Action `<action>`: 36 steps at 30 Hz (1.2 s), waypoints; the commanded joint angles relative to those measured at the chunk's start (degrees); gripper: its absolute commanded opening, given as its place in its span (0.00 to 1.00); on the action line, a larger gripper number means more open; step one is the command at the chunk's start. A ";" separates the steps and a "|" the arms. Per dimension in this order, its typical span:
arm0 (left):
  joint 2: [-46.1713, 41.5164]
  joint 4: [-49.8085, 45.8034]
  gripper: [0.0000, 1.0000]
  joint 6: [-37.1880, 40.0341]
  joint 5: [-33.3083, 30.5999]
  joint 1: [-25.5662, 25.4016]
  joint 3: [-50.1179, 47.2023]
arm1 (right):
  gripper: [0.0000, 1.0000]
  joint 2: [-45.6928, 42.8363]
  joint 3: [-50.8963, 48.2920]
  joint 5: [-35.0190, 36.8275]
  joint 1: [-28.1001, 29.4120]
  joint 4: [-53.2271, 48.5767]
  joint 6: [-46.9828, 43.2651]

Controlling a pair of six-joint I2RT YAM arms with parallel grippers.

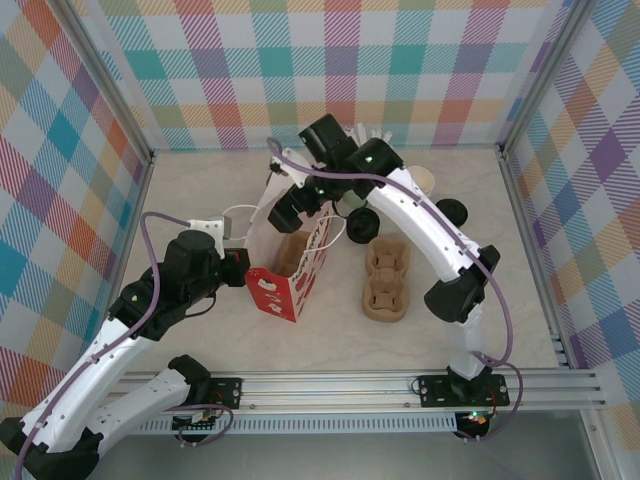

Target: Pack the takeout coffee

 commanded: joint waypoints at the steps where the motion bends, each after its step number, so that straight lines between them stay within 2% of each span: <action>1: 0.79 -0.20 0.01 -0.97 1.10 -0.63 -0.03 | 1.00 -4.47 1.62 -0.93 -0.51 6.82 3.85; 8: 0.73 -1.06 0.08 -1.24 -0.56 -0.63 0.50 | 1.00 -10.61 0.34 6.80 -1.35 9.11 7.13; 12: 0.62 -1.24 0.15 -1.36 -0.71 -0.61 1.01 | 1.00 -15.37 -3.90 9.59 -2.89 9.87 9.35; 14: 0.79 -1.58 0.21 -1.29 -0.69 -0.63 1.69 | 1.00 -19.04 -8.61 10.68 -3.67 12.09 9.76; 17: 1.31 -2.42 0.37 -0.63 -0.33 -0.63 3.24 | 1.00 -25.21 -16.24 14.02 -4.80 15.46 10.85; 22: 2.44 -5.03 0.53 0.56 -0.44 -0.63 8.07 | 1.00 -34.44 -26.62 19.77 -8.40 16.38 14.39; 31: 6.90 -10.83 0.72 1.91 -2.20 -0.46 18.49 | 1.00 -46.62 -41.29 21.18 -17.41 11.15 20.99; 36: 12.11 -14.70 0.79 4.44 -2.72 0.65 24.88 | 1.00 -51.06 -50.22 19.85 -22.50 8.64 21.83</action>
